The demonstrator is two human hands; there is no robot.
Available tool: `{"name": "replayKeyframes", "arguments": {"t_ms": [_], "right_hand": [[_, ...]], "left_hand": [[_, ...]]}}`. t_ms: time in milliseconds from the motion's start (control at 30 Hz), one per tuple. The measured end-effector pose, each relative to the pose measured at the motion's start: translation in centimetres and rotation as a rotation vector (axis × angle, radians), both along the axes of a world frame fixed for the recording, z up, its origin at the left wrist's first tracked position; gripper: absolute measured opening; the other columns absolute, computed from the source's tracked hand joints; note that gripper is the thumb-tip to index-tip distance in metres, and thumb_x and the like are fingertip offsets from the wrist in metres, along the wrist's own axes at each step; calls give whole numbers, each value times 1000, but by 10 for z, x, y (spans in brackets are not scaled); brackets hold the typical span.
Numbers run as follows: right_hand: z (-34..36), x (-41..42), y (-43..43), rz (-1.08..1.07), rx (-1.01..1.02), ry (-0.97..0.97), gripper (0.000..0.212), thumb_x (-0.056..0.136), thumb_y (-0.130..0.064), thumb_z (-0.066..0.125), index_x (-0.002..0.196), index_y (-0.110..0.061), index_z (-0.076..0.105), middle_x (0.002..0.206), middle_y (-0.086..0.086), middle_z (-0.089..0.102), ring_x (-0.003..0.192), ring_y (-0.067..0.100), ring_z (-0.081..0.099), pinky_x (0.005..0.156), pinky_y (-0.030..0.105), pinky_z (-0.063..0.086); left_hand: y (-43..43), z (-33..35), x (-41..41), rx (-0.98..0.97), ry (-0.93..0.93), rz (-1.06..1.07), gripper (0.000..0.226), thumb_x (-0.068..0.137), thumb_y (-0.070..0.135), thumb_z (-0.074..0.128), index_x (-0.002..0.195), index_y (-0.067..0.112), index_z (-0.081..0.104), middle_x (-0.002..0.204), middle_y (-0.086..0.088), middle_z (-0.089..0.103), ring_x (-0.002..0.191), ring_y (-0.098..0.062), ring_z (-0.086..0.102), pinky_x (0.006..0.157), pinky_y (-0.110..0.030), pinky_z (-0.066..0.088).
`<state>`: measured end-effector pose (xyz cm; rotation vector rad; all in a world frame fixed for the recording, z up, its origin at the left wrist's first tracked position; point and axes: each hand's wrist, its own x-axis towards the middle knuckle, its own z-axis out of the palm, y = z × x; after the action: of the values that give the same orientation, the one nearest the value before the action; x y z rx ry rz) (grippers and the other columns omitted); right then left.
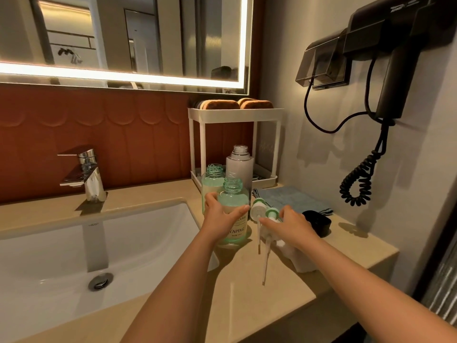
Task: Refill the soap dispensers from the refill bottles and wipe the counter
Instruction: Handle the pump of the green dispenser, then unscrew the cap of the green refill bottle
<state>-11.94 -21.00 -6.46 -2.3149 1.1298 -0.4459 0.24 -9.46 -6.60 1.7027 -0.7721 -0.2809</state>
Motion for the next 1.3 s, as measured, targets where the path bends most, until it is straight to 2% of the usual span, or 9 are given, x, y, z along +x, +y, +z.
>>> {"name": "replayKeyframes", "arguments": {"t_ms": [167, 267, 367, 467, 600, 767, 933, 1167, 1300], "right_hand": [[7, -4, 2, -7, -146, 29, 55, 88, -52, 49, 131, -20, 38, 132, 6, 43, 117, 26, 45, 88, 41, 46], [15, -6, 6, 58, -173, 10, 48, 90, -46, 50, 129, -20, 41, 131, 5, 44, 118, 24, 44, 91, 41, 45], [23, -7, 15, 111, -209, -9, 41, 91, -43, 50, 125, -20, 44, 127, 4, 47, 116, 22, 45, 91, 41, 45], [33, -8, 28, 145, -255, -60, 34, 90, -41, 50, 118, -23, 50, 121, 0, 51, 109, 20, 49, 87, 41, 47], [50, -12, 51, 200, -284, -130, 17, 89, -35, 53, 99, -24, 60, 99, -6, 62, 94, 17, 57, 80, 41, 52], [64, -13, 90, 331, -286, -129, 14, 89, -33, 55, 91, -23, 64, 93, -5, 64, 89, 15, 59, 79, 43, 54], [72, -7, 137, 467, -293, -94, 13, 90, -31, 56, 95, -22, 64, 96, -4, 63, 91, 13, 58, 81, 37, 53], [71, 16, 210, 720, -319, -8, 15, 91, -30, 54, 96, -20, 64, 92, -6, 62, 81, 5, 56, 76, 28, 52], [70, 37, 254, 853, -361, 29, 16, 91, -31, 55, 98, -20, 64, 92, -6, 61, 80, 5, 56, 74, 26, 50]], "left_hand": [[2, 1, -1, 15, 10, 16, 96, 75, 36, 73, 141, 16, 5, 147, -11, 25, 134, -27, 31, 105, -42, 34], [11, 3, -2, 25, 16, 11, 111, 73, 41, 73, 145, 18, -7, 153, -9, 15, 139, -27, 22, 109, -45, 29], [23, 8, -1, 28, 6, -15, 111, 73, 44, 73, 147, 18, -6, 153, -8, 14, 139, -27, 22, 110, -46, 29], [41, 15, -1, 28, -22, -25, 102, 75, 41, 72, 146, 18, 3, 151, -8, 18, 137, -26, 26, 109, -47, 32], [76, 25, -5, 136, -167, -26, 74, 84, 37, 63, 142, 14, 24, 148, -6, 28, 132, -21, 33, 100, -33, 35], [132, 38, -7, 222, -282, -152, 39, 88, 32, 59, 120, 11, 52, 122, -6, 57, 106, -14, 55, 89, -26, 46], [190, 43, -8, 343, -384, -216, 31, 88, 35, 59, 114, 19, 55, 114, 1, 60, 102, -10, 57, 86, -24, 50], [287, 43, -1, 476, -433, -128, 31, 87, 39, 57, 114, 23, 53, 113, 5, 60, 99, -6, 58, 85, -23, 51], [343, 41, 0, 532, -423, -37, 29, 89, 39, 56, 114, 25, 52, 107, 10, 59, 94, 0, 58, 75, -13, 48]]}}
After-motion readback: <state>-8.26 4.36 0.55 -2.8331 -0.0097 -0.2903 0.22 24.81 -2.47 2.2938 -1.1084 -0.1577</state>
